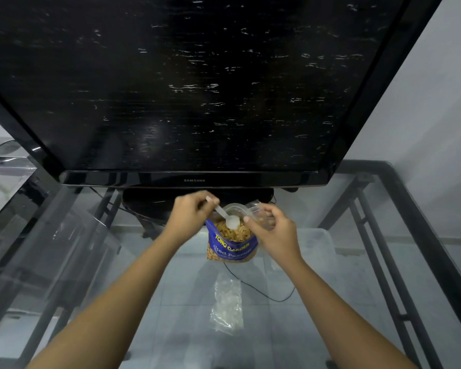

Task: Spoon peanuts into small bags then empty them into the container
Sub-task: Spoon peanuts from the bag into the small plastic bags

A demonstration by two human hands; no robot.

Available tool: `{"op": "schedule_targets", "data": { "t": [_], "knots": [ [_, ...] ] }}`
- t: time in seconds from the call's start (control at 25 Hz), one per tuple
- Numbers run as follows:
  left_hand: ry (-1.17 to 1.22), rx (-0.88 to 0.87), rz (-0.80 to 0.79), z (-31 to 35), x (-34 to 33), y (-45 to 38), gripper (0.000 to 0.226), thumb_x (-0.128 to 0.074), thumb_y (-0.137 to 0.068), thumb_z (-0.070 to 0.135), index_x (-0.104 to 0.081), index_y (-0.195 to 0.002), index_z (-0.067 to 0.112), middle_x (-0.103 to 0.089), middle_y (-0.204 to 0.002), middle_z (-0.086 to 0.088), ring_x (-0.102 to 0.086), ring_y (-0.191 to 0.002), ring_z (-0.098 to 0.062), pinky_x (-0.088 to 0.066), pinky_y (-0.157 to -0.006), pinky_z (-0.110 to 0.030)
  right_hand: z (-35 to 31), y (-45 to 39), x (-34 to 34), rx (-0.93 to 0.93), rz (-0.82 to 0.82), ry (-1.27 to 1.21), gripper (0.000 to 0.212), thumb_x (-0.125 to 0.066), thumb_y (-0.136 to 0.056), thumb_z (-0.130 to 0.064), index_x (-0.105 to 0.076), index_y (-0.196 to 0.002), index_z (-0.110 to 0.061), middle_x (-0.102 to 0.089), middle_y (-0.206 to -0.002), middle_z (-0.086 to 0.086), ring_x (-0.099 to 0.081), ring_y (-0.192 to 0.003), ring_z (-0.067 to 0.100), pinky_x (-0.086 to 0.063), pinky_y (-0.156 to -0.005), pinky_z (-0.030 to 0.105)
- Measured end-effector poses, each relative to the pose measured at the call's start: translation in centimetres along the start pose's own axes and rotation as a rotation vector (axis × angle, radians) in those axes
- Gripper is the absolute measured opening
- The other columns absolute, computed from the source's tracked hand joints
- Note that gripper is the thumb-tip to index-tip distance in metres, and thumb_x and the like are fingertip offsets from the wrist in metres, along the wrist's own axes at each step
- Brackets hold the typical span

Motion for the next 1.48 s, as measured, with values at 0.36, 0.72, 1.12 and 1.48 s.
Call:
{"op": "schedule_targets", "data": {
  "t": [0.36,0.72,1.12,1.48],
  "knots": [
    [0.380,0.496,0.094,-1.9,-2.7,-0.1,0.020,-0.057,-0.090,0.018,-0.066,-0.073,0.010,-0.063,-0.063,-0.007,-0.060,-0.060,-0.015,-0.054,-0.071,-0.031,1.6,0.0,0.3,-0.093,-0.112,-0.099,0.057,-0.071,-0.067,-0.053,-0.056,-0.114,-0.026,-0.065,-0.107,-0.005,-0.063,-0.100,0.018,-0.051,-0.066,0.028],
    [0.613,0.608,0.152,-4.5,-1.4,-0.7,0.023,-0.053,-0.092,0.018,-0.060,-0.074,0.007,-0.052,-0.061,-0.005,-0.044,-0.054,-0.012,-0.042,-0.053,-0.021,0.8,0.2,1.6,-0.021,-0.113,0.051,0.047,-0.072,-0.076,-0.037,-0.054,-0.117,-0.025,-0.061,-0.114,-0.004,-0.057,-0.105,0.013,-0.051,-0.069,0.020],
    [0.731,0.469,0.200,-1.2,2.7,-1.9,0.018,-0.052,-0.093,0.018,-0.061,-0.079,0.012,-0.050,-0.063,-0.001,-0.047,-0.059,-0.008,-0.040,-0.057,-0.019,-2.0,-0.1,0.0,0.239,-0.099,0.528,0.049,-0.069,-0.074,-0.040,-0.055,-0.117,-0.021,-0.059,-0.108,-0.003,-0.056,-0.092,0.012,-0.047,-0.073,0.024],
    [-0.006,-0.331,0.126,7.8,3.9,0.4,0.017,-0.056,-0.091,0.025,-0.064,-0.078,0.016,-0.060,-0.064,0.003,-0.053,-0.063,-0.006,-0.038,-0.056,-0.011,-2.9,0.7,-1.3,0.077,-0.149,-0.015,0.052,-0.078,-0.071,-0.034,-0.054,-0.116,-0.024,-0.063,-0.100,-0.011,-0.059,-0.088,-0.002,-0.047,-0.069,0.007]
  ]
}}
Point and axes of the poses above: each hand's wrist, its own y-axis away from the middle knuckle, its own x-axis out of the back of the hand, z = x × y, the point moved 2 cm from there along -y, towards the middle knuckle
